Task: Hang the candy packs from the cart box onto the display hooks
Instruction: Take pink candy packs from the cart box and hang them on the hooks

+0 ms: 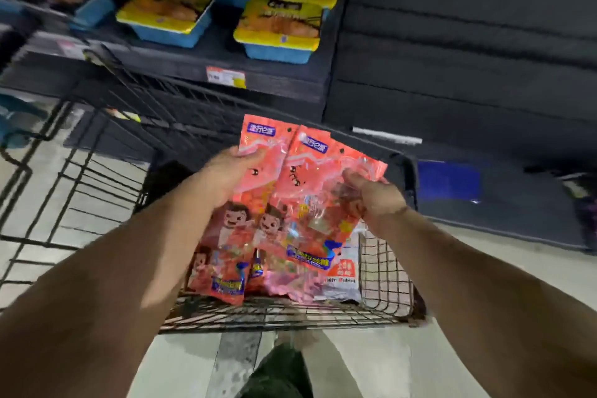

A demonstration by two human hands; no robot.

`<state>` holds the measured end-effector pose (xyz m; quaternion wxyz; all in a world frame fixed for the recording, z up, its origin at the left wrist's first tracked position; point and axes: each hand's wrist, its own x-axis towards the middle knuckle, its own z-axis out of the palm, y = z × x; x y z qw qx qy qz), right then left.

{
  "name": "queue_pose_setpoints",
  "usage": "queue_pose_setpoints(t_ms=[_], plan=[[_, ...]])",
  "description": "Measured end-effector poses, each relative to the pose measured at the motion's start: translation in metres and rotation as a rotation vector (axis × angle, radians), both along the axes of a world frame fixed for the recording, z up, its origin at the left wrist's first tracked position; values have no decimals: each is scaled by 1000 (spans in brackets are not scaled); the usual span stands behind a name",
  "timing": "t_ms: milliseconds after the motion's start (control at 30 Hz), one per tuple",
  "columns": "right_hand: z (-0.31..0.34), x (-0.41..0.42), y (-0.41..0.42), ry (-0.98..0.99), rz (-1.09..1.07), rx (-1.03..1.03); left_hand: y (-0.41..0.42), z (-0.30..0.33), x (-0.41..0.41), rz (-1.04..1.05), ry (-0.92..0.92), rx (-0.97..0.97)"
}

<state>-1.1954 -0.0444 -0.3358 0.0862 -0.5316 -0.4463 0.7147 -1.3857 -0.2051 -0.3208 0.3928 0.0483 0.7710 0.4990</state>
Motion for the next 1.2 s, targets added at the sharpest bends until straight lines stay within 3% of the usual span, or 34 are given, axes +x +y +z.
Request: queue_pose_setpoints(t_ms=[200, 467, 667, 967, 1200], plan=[[83, 152, 86, 202, -170, 175, 123, 76, 126, -117, -5, 257], [161, 437, 171, 209, -558, 404, 287, 117, 375, -432, -42, 369], [174, 587, 202, 170, -800, 516, 366, 135, 514, -652, -128, 404], [155, 667, 290, 140, -901, 503, 486, 112, 596, -716, -192, 354], [152, 689, 424, 66, -866, 460, 629, 97, 610, -704, -186, 321]])
